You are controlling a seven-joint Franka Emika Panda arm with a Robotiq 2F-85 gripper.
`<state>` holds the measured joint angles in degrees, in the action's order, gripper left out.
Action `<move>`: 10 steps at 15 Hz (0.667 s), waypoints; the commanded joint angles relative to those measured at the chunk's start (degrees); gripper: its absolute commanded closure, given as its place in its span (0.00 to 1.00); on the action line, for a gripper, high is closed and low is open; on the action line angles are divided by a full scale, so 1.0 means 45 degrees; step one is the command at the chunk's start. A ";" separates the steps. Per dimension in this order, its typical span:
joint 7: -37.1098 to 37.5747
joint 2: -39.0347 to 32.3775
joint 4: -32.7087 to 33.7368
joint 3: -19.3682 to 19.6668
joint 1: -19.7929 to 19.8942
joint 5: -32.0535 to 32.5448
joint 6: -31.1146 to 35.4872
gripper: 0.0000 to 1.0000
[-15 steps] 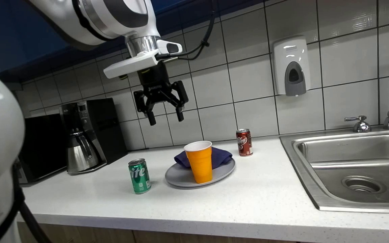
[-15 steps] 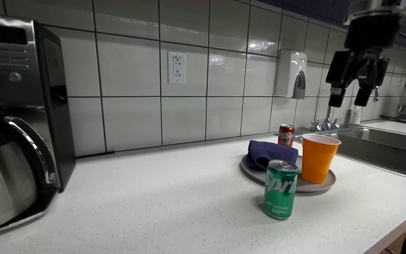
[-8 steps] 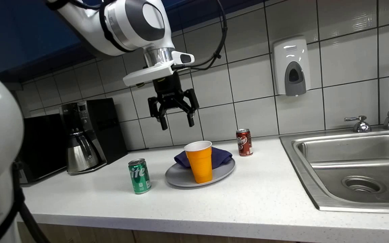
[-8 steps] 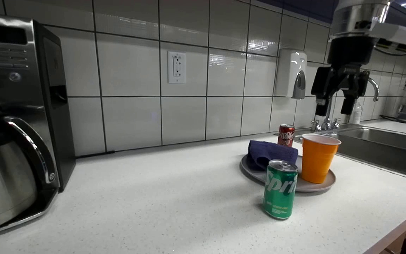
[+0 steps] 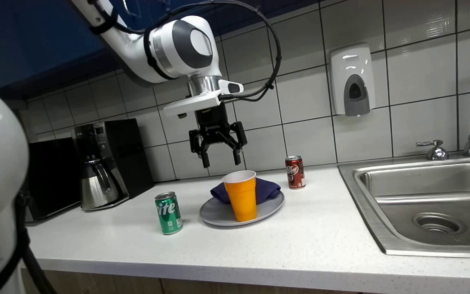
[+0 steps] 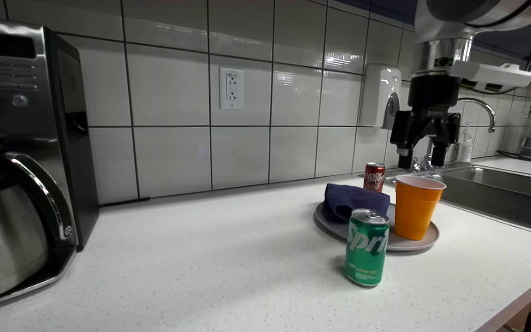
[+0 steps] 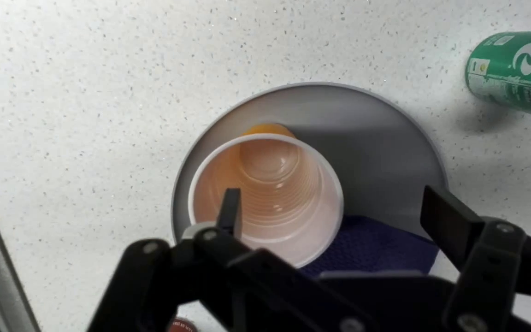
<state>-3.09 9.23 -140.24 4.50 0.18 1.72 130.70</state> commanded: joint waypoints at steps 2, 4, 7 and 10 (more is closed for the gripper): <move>-0.0395 -0.1314 0.1005 -0.0116 0.0115 -0.0465 -0.0154 0.00; -0.0423 -0.1724 0.1286 -0.0148 0.0119 -0.0536 -0.0189 0.00; -0.0455 -0.2261 0.1634 -0.0221 0.0110 -0.0709 -0.0228 0.00; -0.0469 -0.2695 0.1869 -0.0300 0.0108 -0.0893 -0.0268 0.00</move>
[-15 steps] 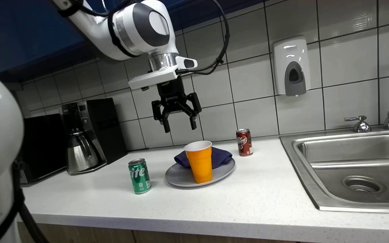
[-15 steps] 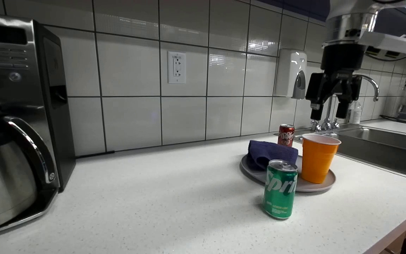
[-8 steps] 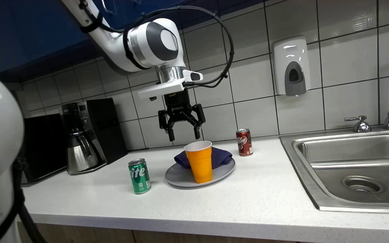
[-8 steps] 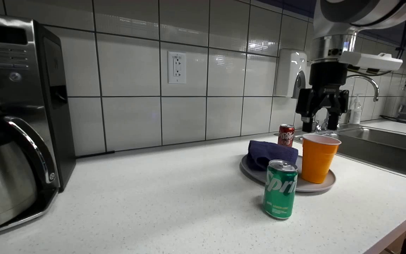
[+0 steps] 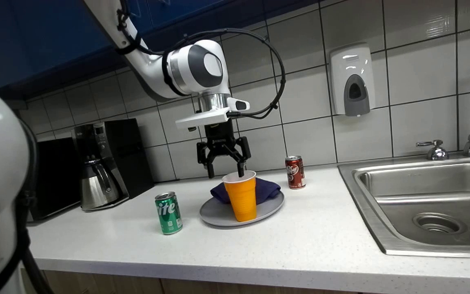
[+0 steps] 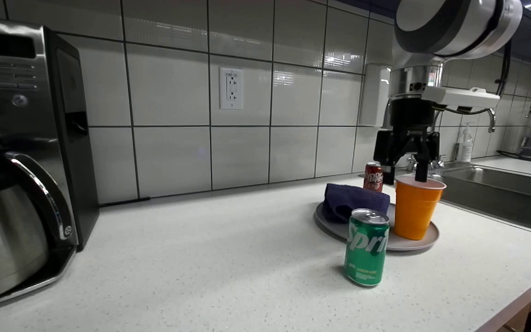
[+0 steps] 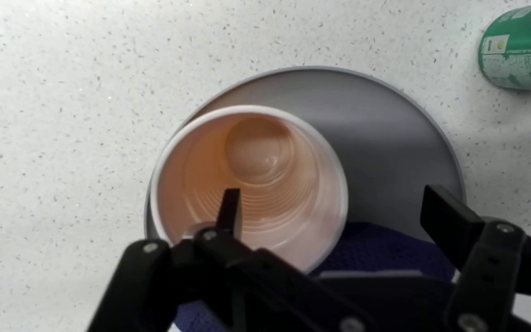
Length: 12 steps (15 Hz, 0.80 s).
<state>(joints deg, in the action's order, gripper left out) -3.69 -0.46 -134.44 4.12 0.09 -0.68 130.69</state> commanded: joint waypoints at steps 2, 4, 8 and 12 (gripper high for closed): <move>-0.0310 -0.0695 0.0664 -0.0286 0.0123 -0.0406 -0.0254 0.00; -0.0299 -0.0828 0.0754 -0.0340 0.0132 -0.0442 -0.0263 0.00; -0.0262 -0.0890 0.0822 -0.0389 0.0137 -0.0483 -0.0264 0.00; -0.0233 -0.0798 0.0771 -0.0420 0.0137 -0.0470 -0.0245 0.26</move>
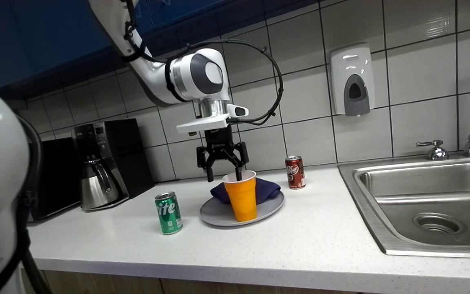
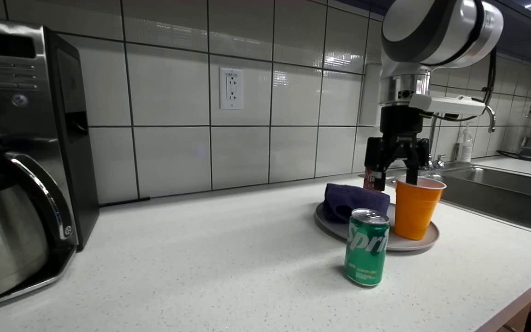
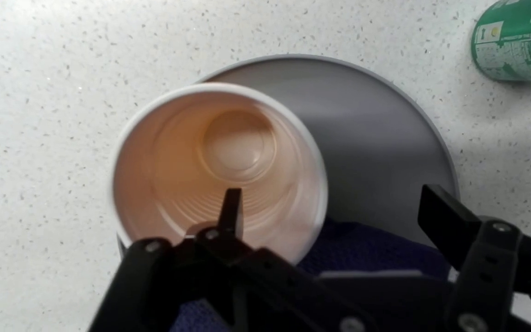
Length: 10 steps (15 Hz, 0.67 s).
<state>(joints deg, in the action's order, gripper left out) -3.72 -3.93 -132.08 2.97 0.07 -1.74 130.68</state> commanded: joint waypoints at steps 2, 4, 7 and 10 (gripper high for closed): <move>-0.0195 0.0043 0.0174 -0.0177 0.0135 -0.0236 -0.0224 0.42; -0.0164 0.0121 0.0105 -0.0186 0.0126 -0.0220 -0.0229 0.58; -0.0095 0.0309 -0.0047 -0.0184 0.0126 -0.0188 -0.0219 0.80; -0.0037 0.0519 -0.0216 -0.0170 0.0131 -0.0157 -0.0206 1.00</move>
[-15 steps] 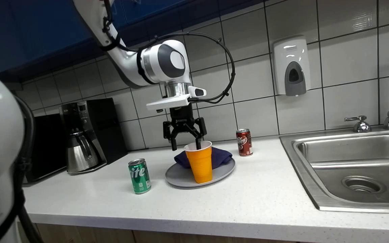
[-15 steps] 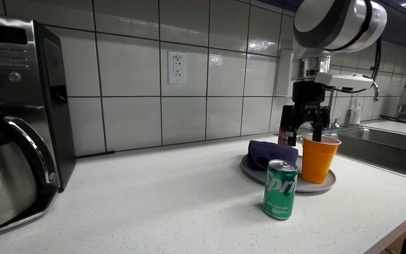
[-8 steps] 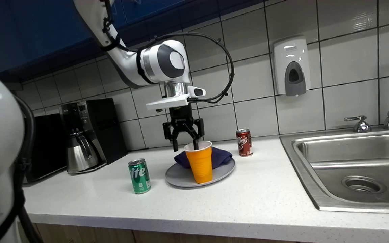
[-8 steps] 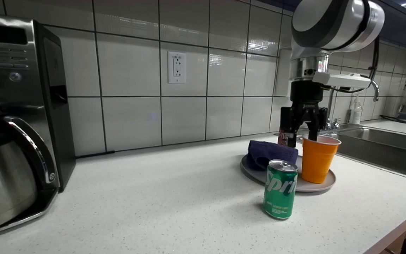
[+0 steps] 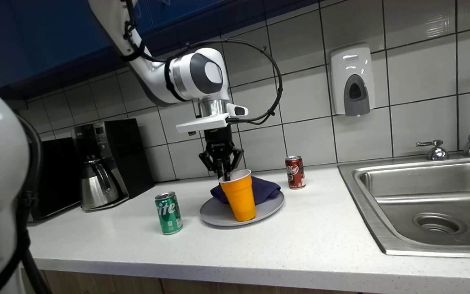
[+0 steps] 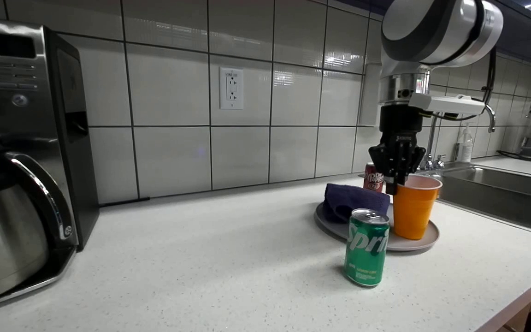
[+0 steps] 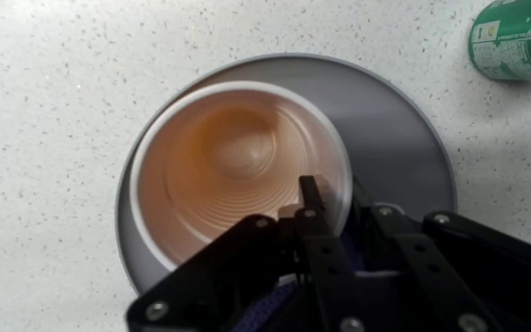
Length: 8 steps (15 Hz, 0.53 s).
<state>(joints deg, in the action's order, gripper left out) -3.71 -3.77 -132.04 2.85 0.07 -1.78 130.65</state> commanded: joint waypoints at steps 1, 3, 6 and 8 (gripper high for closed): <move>-0.0007 0.0572 -0.0292 -0.0138 0.0130 -0.0129 -0.0193 1.00; 0.0068 0.0887 -0.0431 -0.0137 0.0119 -0.0064 -0.0196 1.00; 0.0236 0.1566 -0.0794 -0.0163 0.0069 0.0110 -0.0194 0.99; 0.0323 0.2034 -0.1049 -0.0181 0.0057 0.0205 -0.0196 0.99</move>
<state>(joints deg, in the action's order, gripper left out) -3.64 0.39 -133.85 2.79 0.06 -1.76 130.53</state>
